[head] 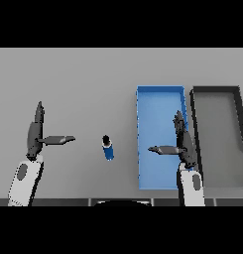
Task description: Pick up the blue pipe and place it into the blue bin.
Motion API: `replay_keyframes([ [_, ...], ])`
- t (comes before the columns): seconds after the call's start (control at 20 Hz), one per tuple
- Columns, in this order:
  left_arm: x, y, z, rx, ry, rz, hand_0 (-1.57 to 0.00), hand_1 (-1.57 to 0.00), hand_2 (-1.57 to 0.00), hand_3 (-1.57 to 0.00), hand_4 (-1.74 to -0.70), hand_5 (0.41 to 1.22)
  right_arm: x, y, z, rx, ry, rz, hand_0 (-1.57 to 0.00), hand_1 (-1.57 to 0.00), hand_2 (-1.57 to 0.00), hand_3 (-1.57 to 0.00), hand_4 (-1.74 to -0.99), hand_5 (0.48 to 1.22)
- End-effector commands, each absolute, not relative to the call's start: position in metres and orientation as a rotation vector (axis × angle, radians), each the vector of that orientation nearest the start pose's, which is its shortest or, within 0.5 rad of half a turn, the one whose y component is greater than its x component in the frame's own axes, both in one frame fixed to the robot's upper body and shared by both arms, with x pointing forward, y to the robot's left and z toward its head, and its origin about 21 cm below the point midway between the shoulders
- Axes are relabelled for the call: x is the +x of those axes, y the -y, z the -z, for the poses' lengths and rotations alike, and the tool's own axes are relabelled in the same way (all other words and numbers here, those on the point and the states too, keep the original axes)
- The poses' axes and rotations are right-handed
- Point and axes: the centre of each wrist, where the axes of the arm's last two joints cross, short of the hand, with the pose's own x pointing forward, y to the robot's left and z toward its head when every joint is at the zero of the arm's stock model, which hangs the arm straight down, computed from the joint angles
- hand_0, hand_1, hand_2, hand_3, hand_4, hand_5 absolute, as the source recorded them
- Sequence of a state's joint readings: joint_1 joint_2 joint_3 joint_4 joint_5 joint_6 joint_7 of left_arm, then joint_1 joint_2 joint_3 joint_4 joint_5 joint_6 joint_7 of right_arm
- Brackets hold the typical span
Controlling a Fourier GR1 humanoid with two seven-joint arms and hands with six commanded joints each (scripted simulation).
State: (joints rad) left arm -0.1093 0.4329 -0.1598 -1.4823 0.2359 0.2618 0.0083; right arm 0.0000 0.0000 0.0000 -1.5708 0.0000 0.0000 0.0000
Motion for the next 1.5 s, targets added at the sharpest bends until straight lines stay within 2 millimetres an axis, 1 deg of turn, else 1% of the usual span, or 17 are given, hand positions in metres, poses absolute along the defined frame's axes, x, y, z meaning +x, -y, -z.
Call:
replay_keyframes([
  [0.0, 0.271, -0.292, -0.027, 0.250, 1.557, 0.086, 0.00, 0.00, 0.00, 0.00, -1.07, 0.591, 0.247, 0.228, 0.003, 0.000, 1.573, 0.001, 0.00, 0.00, 0.00, 0.00, -1.225, 0.617],
  [0.2, 0.264, -0.292, -0.025, 0.250, 1.567, 0.090, 0.00, 0.00, 0.00, 0.00, -1.07, 0.591, 0.239, 0.228, 0.004, 0.001, 1.580, 0.000, 0.00, 0.00, 0.00, 0.00, -1.225, 0.617],
  [0.25, 0.261, -0.291, -0.026, 0.248, 1.571, 0.095, 0.00, 0.00, 0.00, 0.00, -1.07, 0.591, 0.238, 0.232, 0.002, -0.005, 1.583, -0.003, 0.00, 0.00, 0.00, 0.00, -1.225, 0.617],
  [0.3, 0.257, -0.301, -0.031, 0.173, 1.582, 0.283, 0.00, 0.00, 0.00, 0.00, -1.07, 0.591, 0.230, 0.234, 0.000, -0.022, 1.637, -0.120, 0.00, 0.00, 0.00, 0.00, -1.225, 0.617],
  [0.35, 0.254, -0.310, -0.037, 0.131, 1.576, 0.399, 0.00, 0.00, 0.00, 0.00, -1.07, 0.590, 0.221, 0.238, -0.002, -0.046, 1.654, -0.199, 0.00, 0.00, 0.00, 0.00, -1.224, 0.618],
  [0.4, 0.252, -0.319, -0.042, 0.097, 1.570, 0.464, 0.00, 0.00, 0.00, 0.00, -1.07, 0.589, 0.218, 0.239, -0.005, -0.054, 1.660, -0.245, 0.00, 0.00, 0.00, 0.00, -1.225, 0.618],
  [0.5, 0.254, -0.324, -0.046, 0.067, 1.544, 0.518, 0.00, 0.00, 0.00, 0.00, -1.08, 0.588, 0.213, 0.237, -0.011, -0.064, 1.653, -0.291, 0.00, 0.00, 0.00, 0.00, -1.223, 0.620],
  [0.55, 0.253, -0.327, -0.045, 0.058, 1.537, 0.530, 0.00, 0.00, 0.00, 0.00, -1.08, 0.591, 0.211, 0.235, -0.010, -0.083, 1.640, -0.304, 0.00, 0.00, 0.00, 0.00, -1.215, 0.618],
  [0.65, 0.252, -0.322, -0.048, 0.030, 1.554, 0.540, 0.00, 0.00, 0.00, 0.00, -1.08, 0.600, 0.207, 0.235, -0.012, -0.094, 1.648, -0.318, 0.00, 0.00, 0.00, 0.00, -1.196, 0.609],
  [0.75, 0.252, -0.325, -0.050, 0.003, 1.544, 0.560, 0.00, 0.00, 0.00, 0.00, -1.09, 0.605, 0.210, 0.235, -0.013, -0.119, 1.619, -0.316, 0.00, 0.00, 0.00, 0.00, -1.185, 0.597],
  [0.8, 0.249, -0.321, -0.046, -0.040, 1.535, 0.601, 0.00, 0.00, 0.00, 0.00, -1.09, 0.596, 0.211, 0.233, -0.013, -0.116, 1.622, -0.319, 0.00, 0.00, 0.00, 0.00, -1.186, 0.598],
  [0.9, 0.243, -0.312, -0.048, -0.118, 1.528, 0.659, 0.00, 0.00, 0.00, 0.00, -1.10, 0.567, 0.212, 0.236, -0.014, -0.114, 1.641, -0.341, 0.00, 0.00, 0.00, 0.00, -1.193, 0.605],
  [1.0, 0.234, -0.302, -0.044, -0.197, 1.502, 0.710, 0.00, 0.00, 0.00, 0.00, -1.11, 0.534, 0.210, 0.235, -0.013, -0.103, 1.649, -0.349, 0.00, 0.00, 0.00, 0.00, -1.201, 0.609],
  [1.05, 0.229, -0.292, -0.043, -0.231, 1.486, 0.727, 0.00, 0.00, 0.00, 0.00, -1.12, 0.514, 0.208, 0.234, -0.012, -0.094, 1.652, -0.349, 0.00, 0.00, 0.00, 0.00, -1.205, 0.611],
  [1.15, 0.223, -0.275, -0.039, -0.285, 1.473, 0.769, 0.00, 0.00, 0.00, 0.00, -1.16, 0.497, 0.212, 0.236, -0.012, -0.112, 1.637, -0.358, 0.00, 0.00, 0.00, 0.00, -1.208, 0.612],
  [1.25, 0.220, -0.258, -0.033, -0.288, 1.463, 0.806, 0.00, 0.00, 0.00, 0.00, -1.18, 0.484, 0.206, 0.235, -0.010, -0.102, 1.651, -0.350, 0.00, 0.00, 0.00, 0.00, -1.212, 0.613],
  [1.45, 0.219, -0.235, -0.023, -0.296, 1.481, 0.833, 0.00, 0.00, 0.00, 0.00, -1.19, 0.464, 0.204, 0.228, -0.015, -0.099, 1.659, -0.341, 0.00, 0.00, 0.00, 0.00, -1.223, 0.620],
])
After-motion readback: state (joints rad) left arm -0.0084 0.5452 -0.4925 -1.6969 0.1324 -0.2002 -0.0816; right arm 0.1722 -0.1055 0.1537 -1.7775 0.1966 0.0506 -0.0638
